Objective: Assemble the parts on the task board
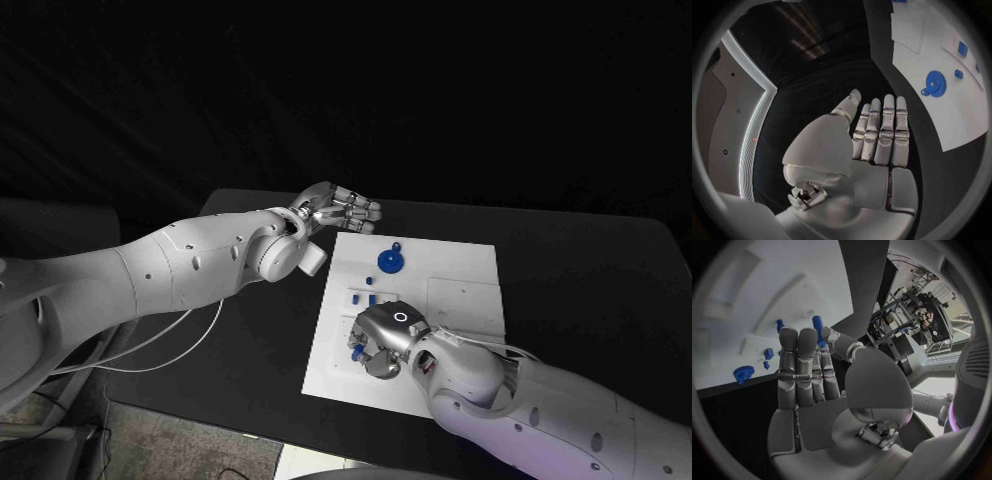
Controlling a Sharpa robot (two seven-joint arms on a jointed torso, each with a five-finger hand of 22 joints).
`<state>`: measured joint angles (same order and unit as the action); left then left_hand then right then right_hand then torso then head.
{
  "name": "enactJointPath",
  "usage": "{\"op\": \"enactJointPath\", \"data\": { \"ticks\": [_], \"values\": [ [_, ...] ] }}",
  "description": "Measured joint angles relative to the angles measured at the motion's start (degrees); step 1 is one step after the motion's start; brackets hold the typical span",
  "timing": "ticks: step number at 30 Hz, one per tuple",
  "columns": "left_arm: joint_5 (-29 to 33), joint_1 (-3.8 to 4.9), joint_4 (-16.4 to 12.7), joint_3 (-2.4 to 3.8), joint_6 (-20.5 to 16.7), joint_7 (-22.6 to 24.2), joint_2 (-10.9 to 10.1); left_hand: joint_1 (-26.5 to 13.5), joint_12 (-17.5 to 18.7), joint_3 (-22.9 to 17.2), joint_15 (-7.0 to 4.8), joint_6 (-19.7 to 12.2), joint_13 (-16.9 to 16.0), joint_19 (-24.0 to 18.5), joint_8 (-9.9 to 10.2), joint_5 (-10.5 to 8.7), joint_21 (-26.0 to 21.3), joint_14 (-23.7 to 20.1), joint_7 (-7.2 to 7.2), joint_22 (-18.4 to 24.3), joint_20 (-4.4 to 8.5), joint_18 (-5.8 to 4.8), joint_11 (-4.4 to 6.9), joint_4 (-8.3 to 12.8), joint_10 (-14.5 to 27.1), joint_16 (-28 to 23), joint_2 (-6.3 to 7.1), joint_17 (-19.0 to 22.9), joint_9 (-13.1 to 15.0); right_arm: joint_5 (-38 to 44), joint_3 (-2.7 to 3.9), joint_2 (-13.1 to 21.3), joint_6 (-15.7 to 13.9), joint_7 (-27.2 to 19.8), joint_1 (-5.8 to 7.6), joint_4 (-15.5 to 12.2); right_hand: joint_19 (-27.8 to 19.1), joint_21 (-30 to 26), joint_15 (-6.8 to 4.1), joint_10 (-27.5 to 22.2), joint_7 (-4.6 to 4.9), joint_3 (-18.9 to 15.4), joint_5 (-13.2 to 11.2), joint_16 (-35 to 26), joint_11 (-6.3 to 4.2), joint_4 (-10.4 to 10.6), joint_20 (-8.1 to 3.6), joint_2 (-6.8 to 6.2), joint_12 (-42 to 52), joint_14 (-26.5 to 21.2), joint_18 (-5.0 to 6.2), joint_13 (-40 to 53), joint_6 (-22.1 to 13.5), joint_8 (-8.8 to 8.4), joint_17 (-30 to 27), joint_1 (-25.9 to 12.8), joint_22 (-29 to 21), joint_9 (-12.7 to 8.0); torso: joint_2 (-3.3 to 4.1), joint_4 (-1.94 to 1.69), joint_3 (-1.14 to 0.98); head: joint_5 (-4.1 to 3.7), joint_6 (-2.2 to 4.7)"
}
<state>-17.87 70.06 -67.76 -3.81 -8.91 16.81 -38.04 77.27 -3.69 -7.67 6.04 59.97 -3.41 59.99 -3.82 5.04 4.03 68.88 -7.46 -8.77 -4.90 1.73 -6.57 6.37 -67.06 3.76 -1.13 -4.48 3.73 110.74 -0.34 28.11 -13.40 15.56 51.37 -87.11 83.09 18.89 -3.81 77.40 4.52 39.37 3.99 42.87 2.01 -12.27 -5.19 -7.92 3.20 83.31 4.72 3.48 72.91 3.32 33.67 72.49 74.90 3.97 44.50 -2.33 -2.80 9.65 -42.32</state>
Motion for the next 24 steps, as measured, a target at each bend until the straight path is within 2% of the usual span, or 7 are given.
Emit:
{"op": "enactJointPath", "data": {
  "ticks": [13, 24],
  "values": [
    [0.00, 0.00, 0.03, 0.00, 0.03, 0.00, 0.01, 0.00, 0.00, 0.08, 0.00, 0.00, 0.00, 0.00, 0.00, 0.00, 0.27, 0.00, 0.00, 1.09, 0.00, 0.00, 0.00, -0.55, 0.00, 0.00, 0.00, -0.06, 0.00, 1.80, -0.04, -0.11, 0.01, 1.57, -0.08, 1.01, 0.00, 0.52, 0.01, 0.00, -0.16, -0.08, -0.01, 0.00, -0.01, -0.08, 0.00, 0.00, 0.11, 0.01, -0.01, 0.01, 0.15, 0.16, -0.06, 0.00, 0.04, -0.03, -0.03, 0.00, 0.05, -0.04, -0.03],
    [0.01, -0.04, 0.21, -0.03, 0.10, -0.01, 0.21, 0.00, 0.00, 0.08, 0.00, 0.00, 0.00, 0.00, 0.00, 0.00, 0.27, 0.00, 0.00, 1.08, 0.00, 0.00, 0.00, -0.55, 0.00, 0.00, 0.00, -0.05, 0.00, 2.02, -0.06, -0.22, 0.30, 1.67, 0.01, 1.48, 0.00, 0.52, 0.03, 0.23, -0.13, 0.02, -0.01, 0.00, 0.21, -0.31, 0.01, -0.01, 0.11, 0.02, -0.05, 0.04, 0.11, 0.16, -0.06, 0.00, 0.04, 0.01, -0.01, 0.00, 0.09, 0.06, -0.43]
  ]
}}
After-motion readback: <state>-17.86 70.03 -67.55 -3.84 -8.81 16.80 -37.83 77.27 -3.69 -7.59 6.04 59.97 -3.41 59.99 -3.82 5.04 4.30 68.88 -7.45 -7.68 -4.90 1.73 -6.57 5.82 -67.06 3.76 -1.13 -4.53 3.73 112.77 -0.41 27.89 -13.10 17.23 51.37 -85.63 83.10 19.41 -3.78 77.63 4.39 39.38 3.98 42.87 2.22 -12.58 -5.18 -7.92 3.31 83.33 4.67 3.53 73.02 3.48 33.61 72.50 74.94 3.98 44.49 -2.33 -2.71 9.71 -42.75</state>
